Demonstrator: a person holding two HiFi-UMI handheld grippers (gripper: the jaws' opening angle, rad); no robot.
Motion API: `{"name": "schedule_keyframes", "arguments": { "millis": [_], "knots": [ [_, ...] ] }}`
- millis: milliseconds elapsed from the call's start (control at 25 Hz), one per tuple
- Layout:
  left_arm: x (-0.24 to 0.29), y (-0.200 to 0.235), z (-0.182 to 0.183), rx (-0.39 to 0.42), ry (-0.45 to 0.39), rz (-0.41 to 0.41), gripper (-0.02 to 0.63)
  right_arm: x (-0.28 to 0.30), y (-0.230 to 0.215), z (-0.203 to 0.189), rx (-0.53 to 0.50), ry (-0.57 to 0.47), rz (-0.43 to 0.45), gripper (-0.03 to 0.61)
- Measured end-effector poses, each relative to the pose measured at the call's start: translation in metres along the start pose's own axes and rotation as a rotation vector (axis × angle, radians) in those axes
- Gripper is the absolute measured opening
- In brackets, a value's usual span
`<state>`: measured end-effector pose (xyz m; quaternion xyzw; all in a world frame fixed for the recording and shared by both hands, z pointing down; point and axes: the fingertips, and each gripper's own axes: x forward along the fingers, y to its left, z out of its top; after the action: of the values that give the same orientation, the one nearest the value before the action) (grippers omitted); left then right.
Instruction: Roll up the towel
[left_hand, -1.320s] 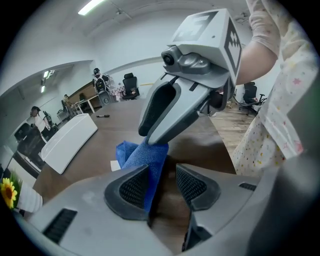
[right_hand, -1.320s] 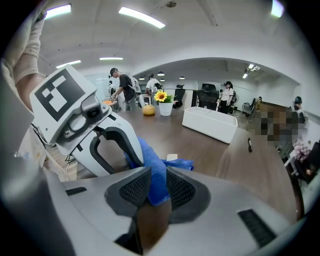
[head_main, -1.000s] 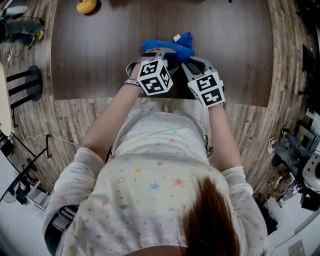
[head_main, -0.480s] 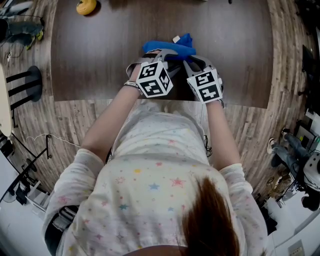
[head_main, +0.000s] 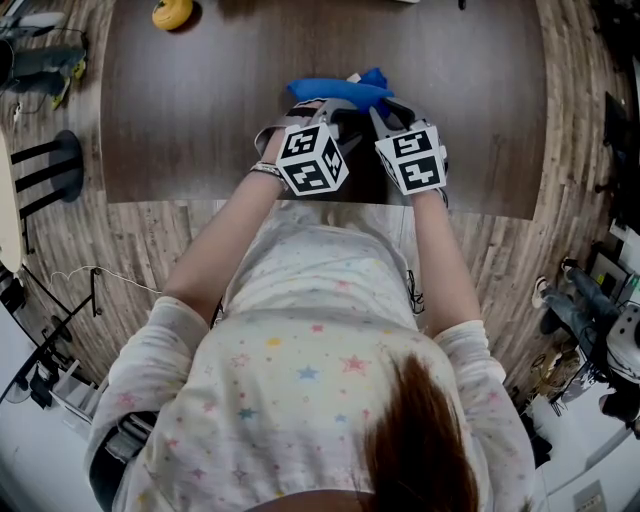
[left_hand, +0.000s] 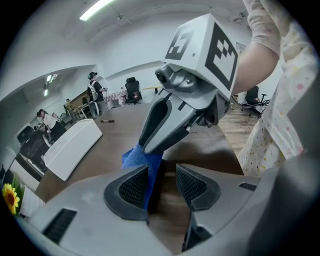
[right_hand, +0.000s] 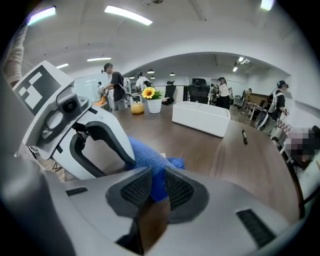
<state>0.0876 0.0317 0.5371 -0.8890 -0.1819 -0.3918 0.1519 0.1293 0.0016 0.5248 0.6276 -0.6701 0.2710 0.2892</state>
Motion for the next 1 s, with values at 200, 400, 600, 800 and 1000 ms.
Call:
{"name": "schedule_keyframes", "arguments": {
  "millis": [200,400,600,800,1000],
  "knots": [
    [0.01,0.011,-0.001,-0.021,0.02,-0.002,0.16,-0.001,-0.006,0.007,0.008,-0.015,-0.002,0.084],
    [0.01,0.02,-0.001,-0.027,0.02,0.002,0.16,-0.008,-0.005,0.011,-0.001,-0.034,0.008,0.091],
    [0.009,0.028,0.0,-0.035,0.006,0.017,0.161,-0.01,0.006,0.007,0.0,-0.026,0.053,0.089],
    [0.013,0.039,0.006,-0.036,-0.005,0.042,0.166,-0.001,0.006,-0.007,-0.009,0.023,0.075,0.083],
    [0.011,0.049,0.015,-0.044,-0.027,0.075,0.173,0.004,-0.011,0.0,-0.014,0.019,0.026,0.083]
  ]
}}
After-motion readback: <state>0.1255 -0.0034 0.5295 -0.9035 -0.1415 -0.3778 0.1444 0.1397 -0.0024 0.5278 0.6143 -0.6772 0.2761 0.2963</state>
